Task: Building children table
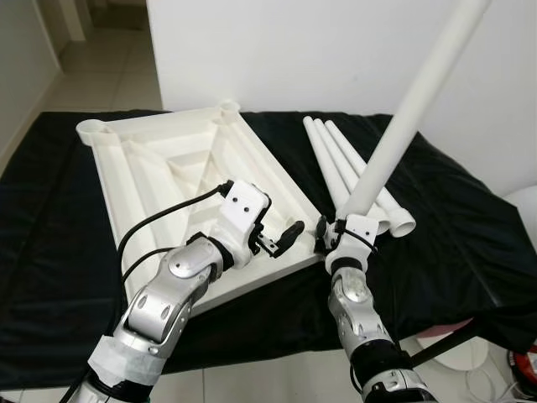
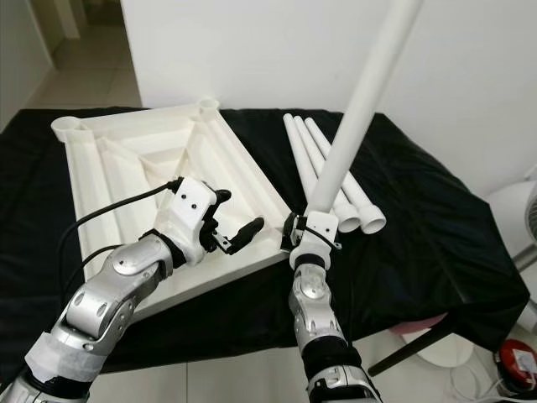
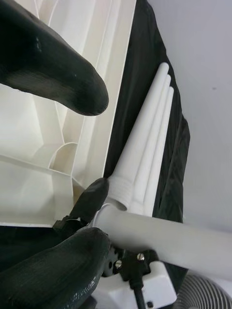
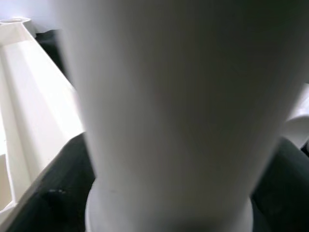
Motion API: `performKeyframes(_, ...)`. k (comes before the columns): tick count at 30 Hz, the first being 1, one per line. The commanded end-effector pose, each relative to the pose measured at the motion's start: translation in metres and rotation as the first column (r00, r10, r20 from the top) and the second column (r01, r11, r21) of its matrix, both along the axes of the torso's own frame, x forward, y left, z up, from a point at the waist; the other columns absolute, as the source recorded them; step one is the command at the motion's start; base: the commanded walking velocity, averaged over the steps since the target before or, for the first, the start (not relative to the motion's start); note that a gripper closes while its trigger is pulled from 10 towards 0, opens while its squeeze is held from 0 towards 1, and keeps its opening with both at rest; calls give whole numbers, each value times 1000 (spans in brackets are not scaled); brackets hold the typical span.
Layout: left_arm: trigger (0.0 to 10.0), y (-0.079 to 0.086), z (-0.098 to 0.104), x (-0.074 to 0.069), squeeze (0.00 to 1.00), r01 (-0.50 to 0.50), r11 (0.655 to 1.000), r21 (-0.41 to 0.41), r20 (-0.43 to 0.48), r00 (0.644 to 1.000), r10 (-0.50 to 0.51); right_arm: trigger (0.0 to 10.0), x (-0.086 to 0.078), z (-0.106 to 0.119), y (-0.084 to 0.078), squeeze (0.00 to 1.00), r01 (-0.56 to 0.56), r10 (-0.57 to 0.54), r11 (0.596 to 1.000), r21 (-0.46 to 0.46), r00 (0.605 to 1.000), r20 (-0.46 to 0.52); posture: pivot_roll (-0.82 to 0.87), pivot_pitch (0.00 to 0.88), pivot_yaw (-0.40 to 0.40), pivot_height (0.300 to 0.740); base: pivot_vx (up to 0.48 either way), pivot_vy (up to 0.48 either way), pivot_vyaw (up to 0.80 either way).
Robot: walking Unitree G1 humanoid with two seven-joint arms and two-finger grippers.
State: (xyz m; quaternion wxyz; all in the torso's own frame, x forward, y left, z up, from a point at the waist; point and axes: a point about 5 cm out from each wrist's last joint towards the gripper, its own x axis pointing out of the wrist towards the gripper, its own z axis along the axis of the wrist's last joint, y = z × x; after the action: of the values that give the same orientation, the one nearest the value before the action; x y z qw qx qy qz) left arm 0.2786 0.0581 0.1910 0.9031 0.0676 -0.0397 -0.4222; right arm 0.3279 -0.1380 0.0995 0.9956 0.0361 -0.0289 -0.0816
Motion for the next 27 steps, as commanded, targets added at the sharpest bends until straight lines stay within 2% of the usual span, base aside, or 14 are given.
performKeyframes(1,10000,-2,0,-2,0,11,1000,16,0,1000,-11,10000,-3,-10,-7,1000,1,-1,1000,-6,999,-40,-31,0,-62,740,0,0,0)
performKeyframes(2,10000,-3,-1,-2,0,12,1000,16,-1,1000,-12,10000,-4,-8,-10,1000,-6,6,1000,-17,1000,-27,-34,0,-63,740,0,0,0)
performKeyframes(3,10000,-3,-2,-3,0,14,1000,22,-2,1000,-14,10000,-3,-6,-13,906,-25,25,999,-34,999,-20,-36,0,-62,740,0,0,0)
performKeyframes(6,10000,-3,-2,-3,0,16,1000,26,-2,1000,-16,10000,-3,-6,-15,906,-40,39,998,-45,999,-16,-36,0,-62,740,0,0,0)
performKeyframes(7,10000,-4,-3,-4,0,18,999,31,-3,1000,-18,10000,-3,-5,-16,0,-62,61,996,-60,998,-12,-36,0,-62,740,0,0,0)
performKeyframes(10,10000,-6,-6,-5,0,27,999,45,-3,1000,-27,10000,-4,-5,-18,0,-147,147,987,-66,989,-13,-38,0,-62,740,0,0,0)
performKeyframes(13,10000,-6,-6,-6,0,30,998,48,-3,1000,-30,10000,-5,-5,-15,0,-183,183,981,-61,983,-12,-39,0,-62,740,0,0,0)
performKeyframes(19,10000,-9,-4,-8,0,50,997,64,10,999,-51,10000,-12,-10,11,0,-361,361,933,1,932,-24,-36,0,-60,740,0,0,0)
performKeyframes(27,10000,-7,-2,-10,0,78,994,81,16,997,-79,10000,-19,-16,26,0,-462,465,885,54,884,-46,-33,0,-59,740,0,0,0)
